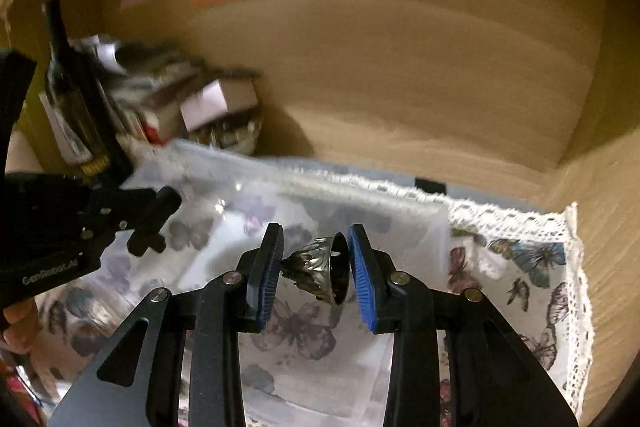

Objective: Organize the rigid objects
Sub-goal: 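Carry both items over the clear box and open both tools to drop them, then grasp the silver metal cylinder with the right tool while the left tool approaches the white plug adapter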

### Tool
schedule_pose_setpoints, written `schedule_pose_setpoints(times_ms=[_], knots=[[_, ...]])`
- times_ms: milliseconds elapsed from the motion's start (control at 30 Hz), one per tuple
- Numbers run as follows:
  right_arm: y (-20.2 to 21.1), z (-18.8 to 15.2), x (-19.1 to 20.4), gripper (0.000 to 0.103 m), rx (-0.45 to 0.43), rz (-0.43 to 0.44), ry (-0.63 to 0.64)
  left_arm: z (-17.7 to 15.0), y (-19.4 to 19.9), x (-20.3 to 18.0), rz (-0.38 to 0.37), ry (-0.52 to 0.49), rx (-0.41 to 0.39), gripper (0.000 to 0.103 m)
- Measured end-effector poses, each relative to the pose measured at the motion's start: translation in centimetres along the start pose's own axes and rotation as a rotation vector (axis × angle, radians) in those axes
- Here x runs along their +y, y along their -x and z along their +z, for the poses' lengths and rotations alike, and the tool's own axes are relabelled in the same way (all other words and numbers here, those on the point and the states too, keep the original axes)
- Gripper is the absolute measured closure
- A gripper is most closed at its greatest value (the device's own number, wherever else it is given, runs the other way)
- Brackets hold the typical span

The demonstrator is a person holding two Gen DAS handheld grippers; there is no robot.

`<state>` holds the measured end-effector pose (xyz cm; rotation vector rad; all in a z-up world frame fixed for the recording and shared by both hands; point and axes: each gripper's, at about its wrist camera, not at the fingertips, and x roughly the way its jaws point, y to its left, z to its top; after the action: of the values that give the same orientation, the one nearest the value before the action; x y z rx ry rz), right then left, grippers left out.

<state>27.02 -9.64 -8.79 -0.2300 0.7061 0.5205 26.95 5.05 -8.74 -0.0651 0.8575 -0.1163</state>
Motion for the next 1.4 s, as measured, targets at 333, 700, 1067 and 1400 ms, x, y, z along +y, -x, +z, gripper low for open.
schedule_pose_setpoints(times_ms=[333,700,1067,1400], knots=[[-2.1,-0.5,-0.2,0.071,0.077,-0.023,0.002,-0.2,-2.3,-0.6,0.031,-0.024,0.048,0.091],[4.0,0.6,-0.6,0.044,-0.053,-0.015,-0.036,-0.6,3.4,-0.9,0.065,-0.025,-0.087,0.026],[11.8,-3.7,-0.3,0.036,-0.182,-0.076,-0.044,-5.3,11.1,-0.8,0.149,-0.030,-0.245,0.003],[11.9,-10.5,-0.1,0.037,-0.089,-0.055,-0.076,-11.9,11.2,-0.7,0.172,-0.019,-0.200,0.003]])
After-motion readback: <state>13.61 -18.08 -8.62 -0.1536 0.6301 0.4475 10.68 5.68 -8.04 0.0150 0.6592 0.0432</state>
